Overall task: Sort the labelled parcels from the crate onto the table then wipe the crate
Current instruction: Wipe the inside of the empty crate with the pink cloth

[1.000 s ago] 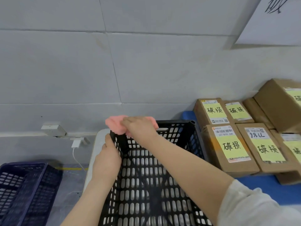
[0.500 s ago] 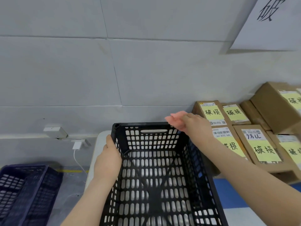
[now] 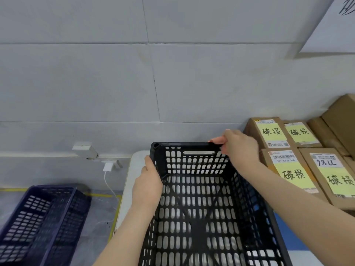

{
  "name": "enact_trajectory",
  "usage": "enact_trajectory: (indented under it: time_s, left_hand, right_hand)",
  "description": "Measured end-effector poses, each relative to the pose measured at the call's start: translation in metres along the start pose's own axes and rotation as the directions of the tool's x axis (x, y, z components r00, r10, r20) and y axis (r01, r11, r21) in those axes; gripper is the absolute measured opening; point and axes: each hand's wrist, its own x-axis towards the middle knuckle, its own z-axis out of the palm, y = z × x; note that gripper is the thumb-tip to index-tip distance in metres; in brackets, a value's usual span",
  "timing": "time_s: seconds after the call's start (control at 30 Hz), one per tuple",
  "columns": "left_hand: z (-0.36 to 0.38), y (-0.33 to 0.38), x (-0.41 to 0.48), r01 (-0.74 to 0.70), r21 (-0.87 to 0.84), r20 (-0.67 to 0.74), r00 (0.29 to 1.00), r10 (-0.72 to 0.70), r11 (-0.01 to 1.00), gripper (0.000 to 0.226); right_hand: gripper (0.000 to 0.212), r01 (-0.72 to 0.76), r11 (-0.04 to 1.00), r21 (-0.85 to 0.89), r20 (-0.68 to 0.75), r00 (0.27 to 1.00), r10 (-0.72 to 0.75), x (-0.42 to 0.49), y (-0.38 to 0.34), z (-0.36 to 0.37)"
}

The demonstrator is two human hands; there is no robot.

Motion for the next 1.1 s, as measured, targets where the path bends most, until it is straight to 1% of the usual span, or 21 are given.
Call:
enact_trajectory:
  time_s: [0.07,0.1,0.13,0.2,0.27,0.33,0.43,0.5,0.57,0.6,0.67,0.77,0.8,0.87,0.9,0.93,0.97,1.0,1.03,1.07,1.1]
  left_hand:
    - [0.001,-0.001,0.000,-0.004,0.019,0.000,1.000,0.004,1.000,0.054]
    - [0.002,-0.001,0.000,-0.001,0.031,0.003,1.000,0.001,1.000,0.054]
    - [0.002,-0.002,0.001,0.001,0.044,0.004,1.000,-0.001,0.999,0.055]
    - [0.004,-0.005,0.003,-0.005,0.079,0.000,1.000,0.006,0.997,0.054]
    - [0.006,-0.009,0.006,-0.012,0.109,0.003,1.000,0.012,0.994,0.046]
    - [0.006,-0.009,0.006,-0.015,0.129,-0.001,1.000,0.015,0.992,0.045]
    - [0.009,-0.009,0.004,-0.045,0.081,-0.029,0.998,0.047,0.996,0.058]
    - [0.009,-0.008,0.003,-0.039,0.081,-0.037,0.998,0.042,0.996,0.057]
    - [0.007,-0.007,0.002,-0.025,0.076,-0.034,0.999,0.028,0.997,0.054]
    - [0.007,-0.007,0.002,-0.025,0.070,-0.033,0.999,0.027,0.997,0.055]
    - [0.007,-0.008,0.003,-0.016,0.043,-0.028,0.999,0.018,0.999,0.054]
    - [0.006,-0.007,0.003,-0.010,0.017,-0.022,1.000,0.011,1.000,0.050]
    - [0.006,-0.006,0.002,-0.011,0.014,-0.024,1.000,0.012,1.000,0.049]
    - [0.007,-0.006,0.001,-0.013,0.013,-0.025,1.000,0.013,1.000,0.047]
    - [0.007,-0.005,0.001,-0.011,0.020,-0.025,1.000,0.012,1.000,0.047]
    - [0.007,-0.005,0.002,-0.006,0.029,-0.021,1.000,0.007,1.000,0.048]
    - [0.007,-0.004,0.002,0.001,0.034,-0.017,1.000,0.000,0.999,0.049]
    - [0.006,-0.004,0.002,0.006,0.033,-0.013,1.000,-0.005,0.999,0.049]
    - [0.005,-0.003,0.001,0.007,0.028,-0.017,1.000,-0.007,1.000,0.049]
    - [0.005,-0.002,0.001,0.007,0.028,-0.024,1.000,-0.006,1.000,0.049]
    - [0.004,-0.002,0.000,-0.001,0.039,-0.037,0.999,0.002,0.999,0.049]
  right_hand:
    - [0.028,0.006,1.000,-0.030,0.069,0.998,-0.004,-0.001,-0.048,0.000]
    - [0.028,0.049,0.999,0.015,0.098,0.994,-0.050,-0.001,-0.077,0.002]
    - [0.025,0.098,0.987,0.126,0.126,0.986,-0.114,-0.002,-0.106,0.001]
    - [0.022,0.177,0.915,0.362,0.166,0.954,-0.250,-0.006,-0.157,-0.003]
    - [0.029,0.303,0.830,0.469,0.144,0.901,-0.410,-0.011,-0.183,0.000]
    - [0.039,0.394,0.783,0.481,0.134,0.850,-0.509,-0.013,-0.182,0.008]
    - [0.040,0.448,0.789,0.421,0.202,0.802,-0.563,-0.002,-0.153,0.012]
    - [0.038,0.535,0.730,0.425,0.158,0.750,-0.642,0.007,-0.138,0.007]
    - [0.040,0.575,0.718,0.392,0.136,0.736,-0.663,0.011,-0.131,0.000]
    - [0.041,0.583,0.732,0.352,0.118,0.748,-0.653,0.013,-0.126,-0.003]
    - [0.041,0.529,0.810,0.255,0.075,0.824,-0.562,0.017,-0.103,-0.008]
    - [0.043,0.372,0.925,0.077,0.060,0.924,-0.377,0.016,-0.027,-0.017]
    - [0.043,0.286,0.957,0.056,0.012,0.958,-0.287,0.014,0.002,-0.024]
    - [0.044,0.082,0.979,0.188,-0.161,0.986,-0.051,0.006,0.055,-0.042]
    - [0.043,0.006,0.962,0.273,-0.199,0.979,0.051,0.004,0.072,-0.047]
    - [0.041,-0.038,0.945,0.326,-0.171,0.980,0.098,0.003,0.083,-0.049]
    - [0.037,-0.055,0.934,0.352,-0.066,0.994,0.084,0.002,0.087,-0.049]
    - [0.037,-0.059,0.933,0.356,0.086,0.996,0.031,-0.001,0.086,-0.045]
    - [0.041,-0.057,0.941,0.332,0.227,0.974,-0.021,-0.006,0.083,-0.040]
    - [0.046,-0.054,0.954,0.296,0.307,0.951,-0.042,-0.011,0.079,-0.033]
    - [0.047,-0.040,0.962,0.271,0.315,0.948,-0.050,-0.015,0.076,-0.028]
